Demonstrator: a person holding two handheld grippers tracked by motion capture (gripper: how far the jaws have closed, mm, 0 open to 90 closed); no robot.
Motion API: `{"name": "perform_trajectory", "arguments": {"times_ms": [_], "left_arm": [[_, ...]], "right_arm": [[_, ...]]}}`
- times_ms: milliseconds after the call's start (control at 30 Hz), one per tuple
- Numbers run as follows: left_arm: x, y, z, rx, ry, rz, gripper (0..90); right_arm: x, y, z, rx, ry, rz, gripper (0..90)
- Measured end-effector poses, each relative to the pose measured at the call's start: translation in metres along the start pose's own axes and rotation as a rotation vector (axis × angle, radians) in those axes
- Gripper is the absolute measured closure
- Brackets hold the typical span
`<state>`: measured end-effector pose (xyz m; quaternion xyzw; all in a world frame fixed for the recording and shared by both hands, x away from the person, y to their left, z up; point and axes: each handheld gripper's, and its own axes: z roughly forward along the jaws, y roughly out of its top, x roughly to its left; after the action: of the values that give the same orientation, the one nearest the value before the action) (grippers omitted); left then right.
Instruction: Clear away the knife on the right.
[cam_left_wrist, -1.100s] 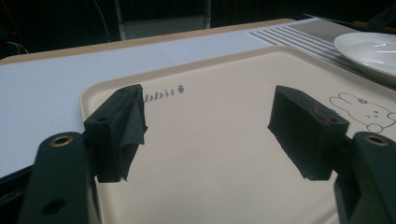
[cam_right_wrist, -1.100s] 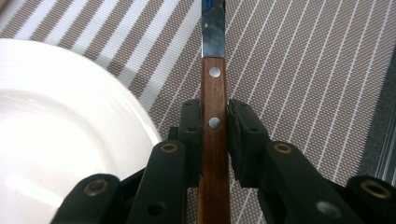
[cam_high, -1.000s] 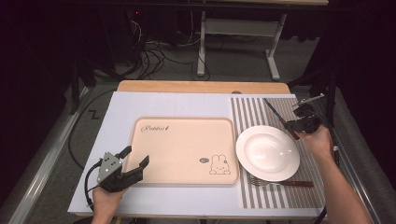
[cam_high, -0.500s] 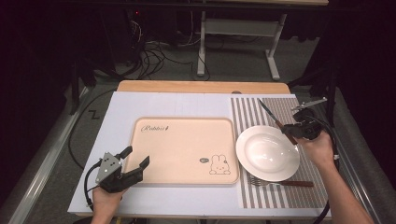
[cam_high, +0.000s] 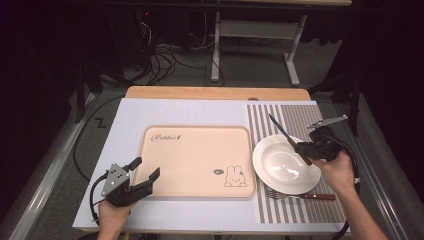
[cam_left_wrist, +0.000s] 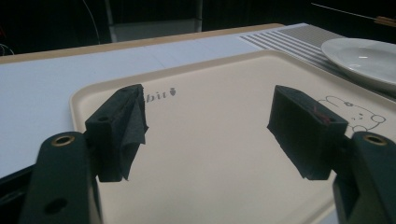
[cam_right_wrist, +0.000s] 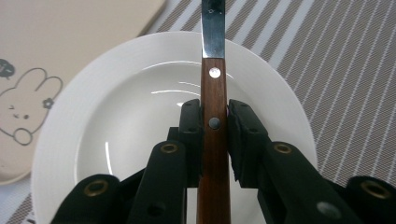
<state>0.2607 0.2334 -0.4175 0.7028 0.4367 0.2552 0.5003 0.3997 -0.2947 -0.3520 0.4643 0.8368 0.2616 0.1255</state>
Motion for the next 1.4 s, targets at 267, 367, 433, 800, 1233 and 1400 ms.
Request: {"name": "perform_trajectory", "arguments": {"times_ms": [267, 367, 433, 800, 1233, 1400], "left_arm": [[-0.001, 0.000, 0.000, 0.002, -0.001, -0.001, 28.5], [-0.001, 0.000, 0.001, 0.006, -0.003, 0.002, 28.4], [-0.001, 0.000, 0.001, 0.008, -0.002, 0.006, 28.3], [-0.003, 0.000, 0.001, 0.009, -0.005, 0.021, 27.9], [-0.003, 0.001, 0.000, 0.006, -0.007, 0.019, 27.8], [-0.003, 0.001, 0.000, 0.006, -0.006, 0.019, 27.8]], "right_arm": [[0.014, -0.002, 0.004, -0.011, 0.036, -0.009, 78.6], [0.019, -0.002, 0.005, -0.008, 0.043, -0.008, 78.7], [0.024, -0.001, 0.005, -0.008, 0.053, -0.011, 78.7], [0.048, 0.003, 0.008, -0.018, 0.093, -0.034, 78.6], [0.076, 0.011, 0.014, -0.012, 0.130, -0.067, 78.6], [0.088, 0.016, 0.019, -0.001, 0.143, -0.082, 78.6]]}}
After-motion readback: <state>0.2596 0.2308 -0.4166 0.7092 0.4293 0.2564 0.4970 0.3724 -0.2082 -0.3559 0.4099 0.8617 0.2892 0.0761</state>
